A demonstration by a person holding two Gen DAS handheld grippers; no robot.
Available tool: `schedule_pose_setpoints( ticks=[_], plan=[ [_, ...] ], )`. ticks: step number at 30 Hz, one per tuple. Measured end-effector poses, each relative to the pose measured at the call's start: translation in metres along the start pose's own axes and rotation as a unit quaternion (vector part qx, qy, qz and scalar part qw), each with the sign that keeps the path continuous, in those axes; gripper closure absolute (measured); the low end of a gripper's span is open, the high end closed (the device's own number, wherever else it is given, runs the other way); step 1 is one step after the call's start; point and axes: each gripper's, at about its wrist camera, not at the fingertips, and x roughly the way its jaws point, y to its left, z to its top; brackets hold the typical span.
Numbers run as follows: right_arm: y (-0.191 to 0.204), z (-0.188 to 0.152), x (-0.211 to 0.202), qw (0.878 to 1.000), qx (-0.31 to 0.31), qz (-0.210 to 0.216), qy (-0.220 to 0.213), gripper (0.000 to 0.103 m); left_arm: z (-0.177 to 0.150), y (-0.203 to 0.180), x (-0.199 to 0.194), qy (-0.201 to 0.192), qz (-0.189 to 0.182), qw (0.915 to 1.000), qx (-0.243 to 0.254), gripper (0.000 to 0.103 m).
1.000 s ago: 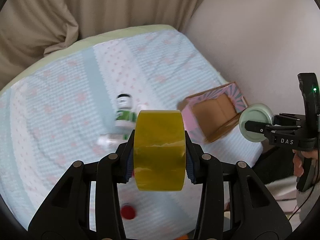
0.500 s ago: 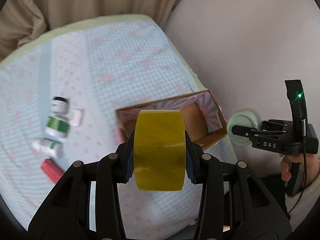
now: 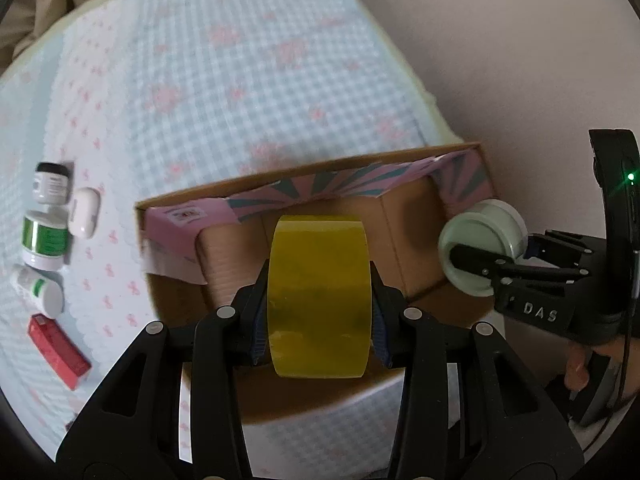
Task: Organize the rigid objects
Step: 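Carry both tape rolls into the cardboard box and open both tools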
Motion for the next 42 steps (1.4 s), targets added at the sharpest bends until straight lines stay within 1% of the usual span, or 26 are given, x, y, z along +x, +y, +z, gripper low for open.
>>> schedule_pose_setpoints(
  ticks=[4, 7, 9, 10, 11, 12, 13, 14, 15, 16, 18, 23, 25, 32, 38, 42],
  plan=[
    [-0.004, 0.006, 0.026, 1.0, -0.002, 0.015, 0.015, 0.062, 0.004, 0.001, 0.018, 0.016, 0.017, 0.9997, 0.002, 0.066],
    [-0.005, 0.007, 0.034, 1.0, -0.006, 0.02, 0.017, 0.062, 0.006, -0.002, 0.023, 0.025, 0.025, 0.9993, 0.013, 0.066],
    [-0.006, 0.008, 0.036, 0.999, -0.006, 0.026, 0.019, 0.062, 0.007, -0.005, 0.025, 0.03, 0.037, 0.9986, 0.021, 0.065],
    [-0.006, 0.01, 0.036, 0.999, -0.007, 0.033, 0.016, 0.062, 0.008, -0.008, 0.023, 0.028, 0.044, 0.9983, 0.026, 0.063],
    [-0.007, 0.011, 0.034, 0.999, -0.007, 0.04, 0.01, 0.059, 0.009, -0.01, 0.02, 0.024, 0.051, 0.9979, 0.032, 0.043],
    [-0.006, 0.012, 0.032, 0.999, -0.007, 0.047, 0.004, 0.056, 0.01, -0.013, 0.015, 0.015, 0.065, 0.9969, 0.042, 0.019],
    [-0.005, 0.014, 0.029, 0.999, -0.008, 0.044, -0.002, 0.036, 0.01, -0.015, 0.011, 0.009, 0.07, 0.9963, 0.049, 0.002],
    [-0.004, 0.015, 0.027, 0.999, -0.011, 0.033, -0.004, 0.003, 0.01, -0.015, 0.006, 0.001, 0.069, 0.9962, 0.053, 0.0],
    [-0.003, 0.015, 0.024, 1.0, -0.014, 0.017, -0.005, 0.0, 0.008, -0.014, 0.004, 0.0, 0.076, 0.9955, 0.057, 0.0],
    [-0.004, 0.015, 0.02, 1.0, -0.017, 0.007, -0.011, 0.0, 0.008, -0.013, 0.003, 0.003, 0.08, 0.9951, 0.059, 0.0],
    [-0.006, 0.012, 0.013, 1.0, -0.012, 0.02, -0.018, 0.0, 0.003, -0.009, 0.002, 0.008, 0.079, 0.9952, 0.058, 0.0],
    [-0.014, 0.001, -0.001, 0.997, 0.04, 0.053, -0.029, 0.0, -0.008, 0.004, -0.007, 0.007, 0.065, 0.9972, 0.037, 0.0],
    [-0.01, 0.0, -0.007, 0.996, 0.053, 0.058, -0.036, 0.0, -0.013, 0.004, -0.012, 0.004, 0.062, 0.9976, 0.032, 0.0],
    [-0.004, -0.002, -0.032, 0.996, 0.054, 0.034, -0.06, 0.0, -0.03, 0.005, -0.038, -0.013, 0.058, 0.9977, 0.031, 0.0],
    [0.001, -0.015, -0.063, 0.994, 0.059, 0.032, -0.086, 0.0, -0.05, 0.008, -0.075, -0.04, 0.057, 0.9973, 0.022, 0.0],
    [0.014, -0.03, -0.089, 0.993, 0.05, 0.026, -0.106, 0.0, -0.07, 0.011, -0.114, -0.066, 0.06, 0.9959, 0.014, 0.0]
  ],
)
